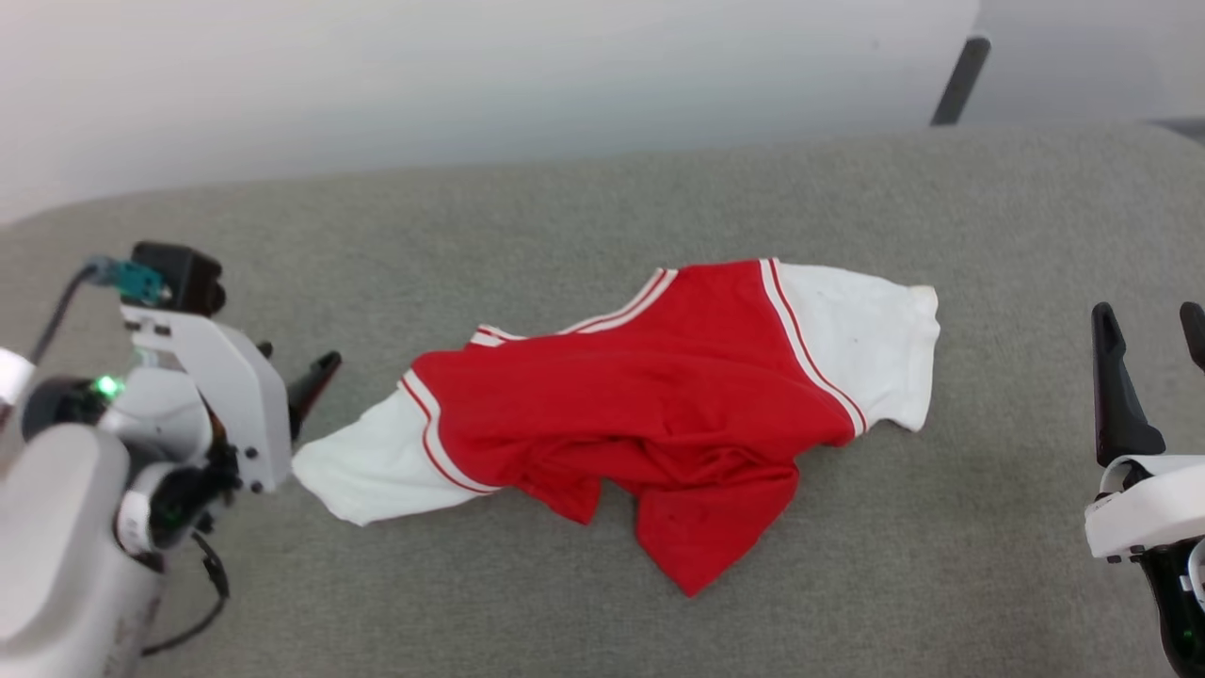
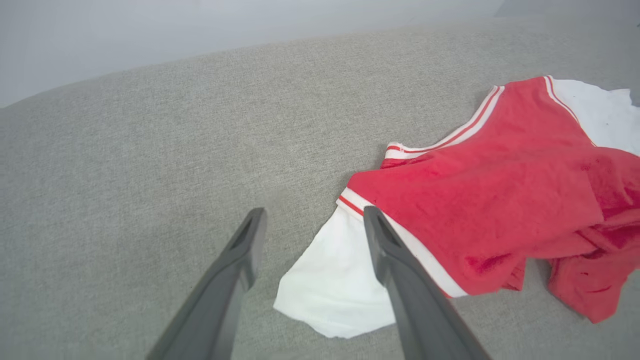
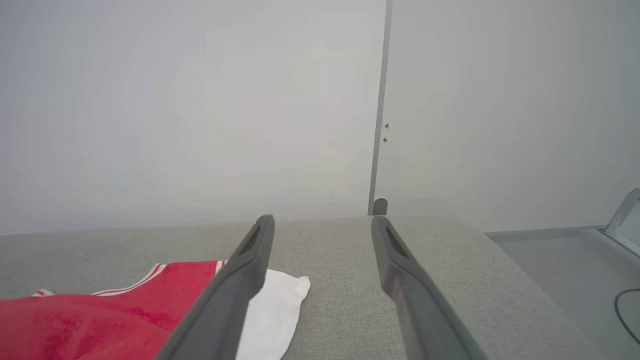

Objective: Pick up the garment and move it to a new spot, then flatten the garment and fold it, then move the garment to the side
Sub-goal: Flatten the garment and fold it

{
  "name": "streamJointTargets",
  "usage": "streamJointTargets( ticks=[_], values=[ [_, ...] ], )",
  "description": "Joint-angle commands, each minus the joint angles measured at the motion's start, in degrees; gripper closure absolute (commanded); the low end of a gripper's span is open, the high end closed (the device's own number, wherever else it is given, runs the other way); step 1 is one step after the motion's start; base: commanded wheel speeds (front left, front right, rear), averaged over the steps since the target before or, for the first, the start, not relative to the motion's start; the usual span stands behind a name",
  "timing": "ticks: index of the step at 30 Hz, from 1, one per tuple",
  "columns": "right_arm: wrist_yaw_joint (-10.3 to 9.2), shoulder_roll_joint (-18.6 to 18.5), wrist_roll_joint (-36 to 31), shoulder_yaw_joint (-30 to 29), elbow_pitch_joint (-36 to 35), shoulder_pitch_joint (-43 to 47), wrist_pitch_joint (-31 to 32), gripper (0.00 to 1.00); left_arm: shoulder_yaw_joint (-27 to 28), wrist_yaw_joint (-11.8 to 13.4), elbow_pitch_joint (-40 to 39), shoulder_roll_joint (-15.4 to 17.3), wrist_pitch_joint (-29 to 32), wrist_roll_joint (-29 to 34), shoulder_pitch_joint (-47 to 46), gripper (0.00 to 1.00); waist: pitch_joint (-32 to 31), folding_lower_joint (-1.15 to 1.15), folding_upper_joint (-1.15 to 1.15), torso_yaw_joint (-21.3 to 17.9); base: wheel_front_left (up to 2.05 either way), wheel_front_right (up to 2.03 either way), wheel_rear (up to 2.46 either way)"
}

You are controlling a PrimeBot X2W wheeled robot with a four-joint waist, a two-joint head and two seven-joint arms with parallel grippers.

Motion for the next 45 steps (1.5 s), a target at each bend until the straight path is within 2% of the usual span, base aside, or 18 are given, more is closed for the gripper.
streamJointTargets(
  ticks=[1,8,14,26,36,37,38,39,45],
  values=[
    [-0.04,-0.2,-0.4,-0.1,-0.4,0.8,-0.4,0.00,-0.2,-0.1,-0.4,-0.4,0.0,-0.3,0.9,0.00,-2.2,0.00,0.00,1.6,0.00,0.00,0.00],
    [-0.04,-0.6,-1.0,1.1,-1.4,-0.4,0.5,0.00,-1.2,0.4,-1.0,-1.7,2.7,-2.4,2.8,0.00,-4.8,0.00,0.00,2.1,0.00,0.00,0.00],
    [-0.04,-1.7,-0.4,2.3,-2.5,-2.8,1.7,0.00,-2.6,0.5,2.0,-1.6,5.9,-2.9,2.8,0.00,-3.8,0.00,0.00,1.3,0.00,0.00,0.00],
    [-0.04,-4.3,0.4,3.8,-4.8,-8.7,3.3,0.00,-3.9,-0.9,14.8,-1.3,7.3,-2.4,-2.3,0.00,3.5,0.00,0.00,-0.5,0.00,0.00,0.00],
    [-0.04,-5.0,1.1,4.1,-4.7,-10.5,4.8,0.00,-3.9,-2.0,25.7,-4.3,8.1,-5.2,-5.9,0.00,7.3,0.00,0.00,-0.7,0.00,0.00,0.00],
    [-0.04,-5.2,1.3,4.3,-4.6,-10.6,5.2,0.00,-4.0,-2.1,26.7,-4.8,8.9,-5.8,-6.0,0.21,7.5,0.00,0.00,-0.7,0.00,0.00,0.00],
    [-0.04,-5.4,1.5,4.4,-4.5,-11.0,5.7,0.00,-3.9,-2.1,27.7,-5.4,9.8,-6.5,-6.0,0.70,7.7,0.00,0.00,-0.6,0.00,0.00,0.00],
    [-0.04,-5.5,1.7,4.4,-4.4,-11.3,6.2,0.00,-3.8,-1.8,28.6,-6.0,11.0,-7.0,-6.0,1.00,7.8,0.00,0.00,-0.6,0.00,0.00,0.00],
    [-0.02,-7.9,4.1,6.2,-2.3,-14.5,13.8,0.00,-3.8,-0.9,30.1,-8.7,16.3,-10.1,-6.9,1.00,9.1,0.00,0.00,0.2,0.00,0.00,0.00]
  ],
)
